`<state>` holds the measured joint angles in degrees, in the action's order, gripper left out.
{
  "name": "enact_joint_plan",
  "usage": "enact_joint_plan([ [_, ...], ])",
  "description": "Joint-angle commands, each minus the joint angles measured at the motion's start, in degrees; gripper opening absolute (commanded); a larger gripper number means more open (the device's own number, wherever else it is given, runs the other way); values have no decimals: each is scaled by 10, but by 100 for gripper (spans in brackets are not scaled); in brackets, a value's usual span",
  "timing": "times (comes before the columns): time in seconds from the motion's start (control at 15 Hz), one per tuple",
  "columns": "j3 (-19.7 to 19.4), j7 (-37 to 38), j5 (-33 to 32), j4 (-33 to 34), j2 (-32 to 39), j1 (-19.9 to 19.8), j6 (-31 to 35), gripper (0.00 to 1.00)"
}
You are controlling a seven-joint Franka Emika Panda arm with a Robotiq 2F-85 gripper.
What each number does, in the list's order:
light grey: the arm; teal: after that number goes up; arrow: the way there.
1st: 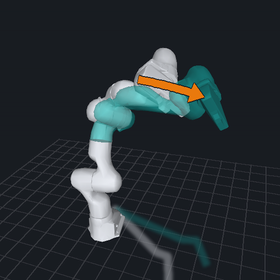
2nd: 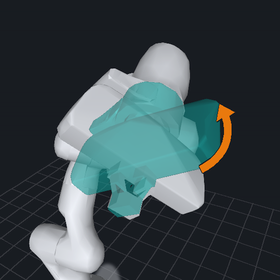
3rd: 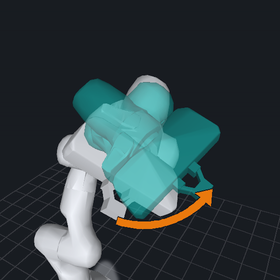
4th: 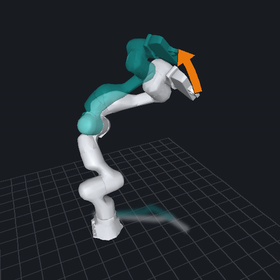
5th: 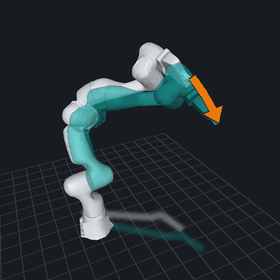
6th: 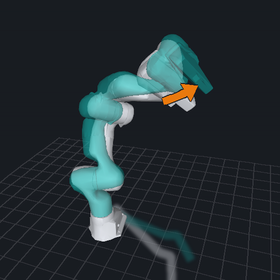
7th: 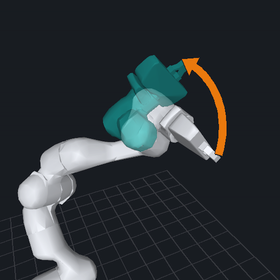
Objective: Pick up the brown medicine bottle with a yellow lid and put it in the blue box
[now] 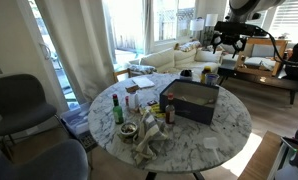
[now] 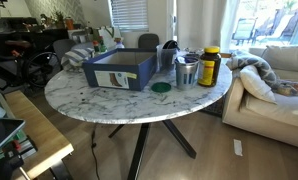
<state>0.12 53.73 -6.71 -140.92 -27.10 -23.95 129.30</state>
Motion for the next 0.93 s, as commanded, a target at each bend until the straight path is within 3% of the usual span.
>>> enact_joint_plan([
  [0.0, -13, 6, -8, 1, 0, 14, -2, 100],
  [0.07, -13, 6, -8, 1, 0, 14, -2, 100],
  [0.2, -2, 82, -53, 18, 33, -25, 23, 100],
  [0.47, -14, 193, -151, 53, 83, -65, 5, 100],
  [0.67, -37, 251, -173, 86, 114, -57, -36, 100],
  [0.73, -51, 230, -145, 93, 115, -37, -53, 100],
  [0.87, -63, 225, -164, 76, 103, -29, -33, 100],
])
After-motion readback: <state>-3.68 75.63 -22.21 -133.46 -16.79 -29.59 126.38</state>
